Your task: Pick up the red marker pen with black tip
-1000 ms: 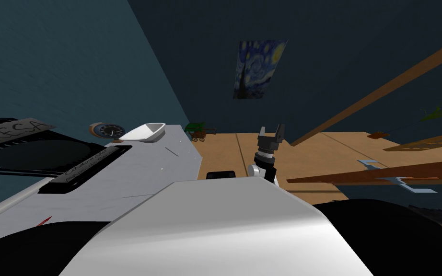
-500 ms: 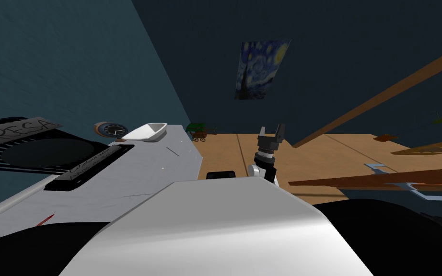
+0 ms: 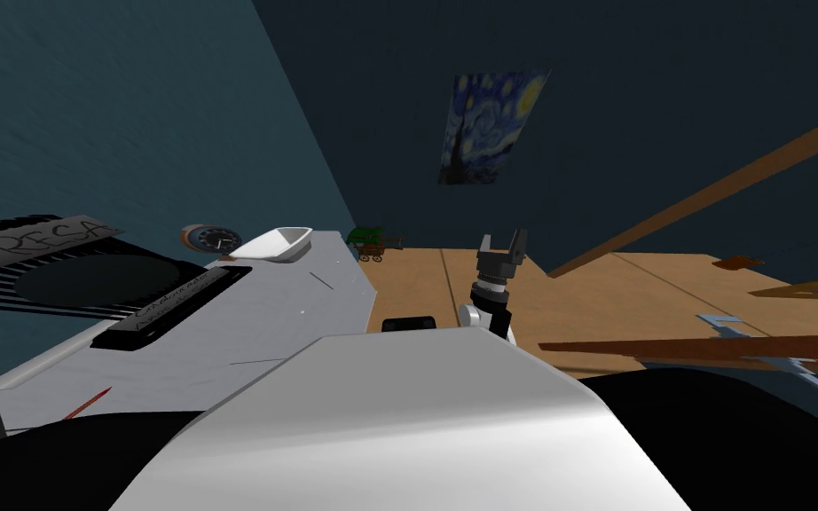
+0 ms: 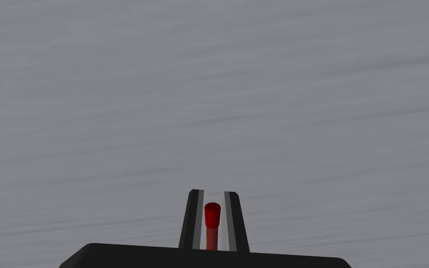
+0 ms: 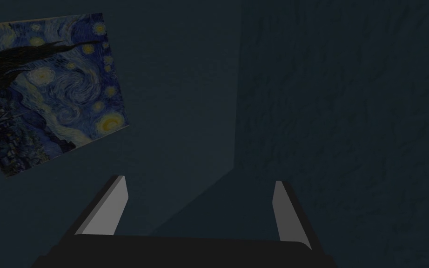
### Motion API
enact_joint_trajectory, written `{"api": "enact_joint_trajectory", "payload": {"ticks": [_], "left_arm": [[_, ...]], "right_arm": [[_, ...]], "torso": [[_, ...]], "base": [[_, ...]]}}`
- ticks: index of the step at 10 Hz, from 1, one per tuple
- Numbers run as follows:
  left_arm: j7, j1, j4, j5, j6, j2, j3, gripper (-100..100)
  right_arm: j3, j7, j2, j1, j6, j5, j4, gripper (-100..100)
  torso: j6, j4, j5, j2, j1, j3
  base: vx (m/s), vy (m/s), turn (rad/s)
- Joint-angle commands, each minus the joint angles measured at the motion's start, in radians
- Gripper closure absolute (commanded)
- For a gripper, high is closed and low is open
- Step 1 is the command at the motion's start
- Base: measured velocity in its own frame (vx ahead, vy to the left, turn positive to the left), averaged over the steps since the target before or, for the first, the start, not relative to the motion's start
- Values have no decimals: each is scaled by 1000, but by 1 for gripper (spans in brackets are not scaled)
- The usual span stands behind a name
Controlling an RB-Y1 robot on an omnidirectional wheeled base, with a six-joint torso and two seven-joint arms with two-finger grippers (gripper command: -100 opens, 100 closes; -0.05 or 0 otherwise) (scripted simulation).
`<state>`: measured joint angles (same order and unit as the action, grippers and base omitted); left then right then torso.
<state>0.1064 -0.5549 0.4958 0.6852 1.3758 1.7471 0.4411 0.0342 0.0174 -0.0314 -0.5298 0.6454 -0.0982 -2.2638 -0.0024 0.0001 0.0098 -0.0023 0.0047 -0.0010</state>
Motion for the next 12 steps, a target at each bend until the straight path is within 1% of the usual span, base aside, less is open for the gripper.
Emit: {"api": "enact_joint_trajectory", "payload": {"ticks": [1, 2, 3, 4, 5, 6, 7, 8, 9, 10, 11, 12], "left_arm": [[13, 50, -15, 1, 8, -1, 50, 100], [13, 50, -15, 1, 8, -1, 61, 100], [31, 95, -14, -33, 6, 12, 100, 100], [31, 49, -14, -33, 6, 12, 116, 100], [31, 95, -14, -33, 6, 12, 136, 100], [49, 135, -12, -66, 4, 26, 173, 100], [49, 140, -12, -66, 4, 26, 201, 100], [49, 140, -12, -66, 4, 26, 211, 100], [67, 178, -11, -100, 3, 39, 250, 100], [67, 185, -11, -100, 3, 39, 279, 100], [85, 231, -9, -134, 1, 52, 309, 100], [85, 207, -9, -134, 1, 52, 339, 100]], "right_arm": [[0, 0, 0, 0, 0, 0, 0, 0], [0, 0, 0, 0, 0, 0, 0, 0], [0, 0, 0, 0, 0, 0, 0, 0], [0, 0, 0, 0, 0, 0, 0, 0], [0, 0, 0, 0, 0, 0, 0, 0], [0, 0, 0, 0, 0, 0, 0, 0], [0, 0, 0, 0, 0, 0, 0, 0], [0, 0, 0, 0, 0, 0, 0, 0], [0, 0, 0, 0, 0, 0, 0, 0], [0, 0, 0, 0, 0, 0, 0, 0], [0, 0, 0, 0, 0, 0, 0, 0], [0, 0, 0, 0, 0, 0, 0, 0]], "torso": [[0, 0, 0, 0, 0, 0], [1, 0, 0, 0, 0, 0], [1, 0, 0, 0, 0, 0], [1, 0, 0, 0, 0, 0], [0, 0, 0, 0, 0, 0], [1, 0, 0, 1, 0, 0], [1, 0, 0, -1, 0, 0], [1, 0, 0, -1, 0, 0], [1, 0, 0, 1, 0, 0], [1, 0, 0, 0, 0, 0], [1, 0, 0, 0, 0, 0], [1, 0, 0, -1, -1, -1]], "base": [[40, -2, 58], [20, 2, -21], [37, 8, 105], [44, -2, 52], [20, -4, 20], [39, -4, 95], [40, -4, 61], [16, -1, 2], [37, 2, 109], [43, -1, 55], [53, -6, 129], [46, -9, 45]]}}
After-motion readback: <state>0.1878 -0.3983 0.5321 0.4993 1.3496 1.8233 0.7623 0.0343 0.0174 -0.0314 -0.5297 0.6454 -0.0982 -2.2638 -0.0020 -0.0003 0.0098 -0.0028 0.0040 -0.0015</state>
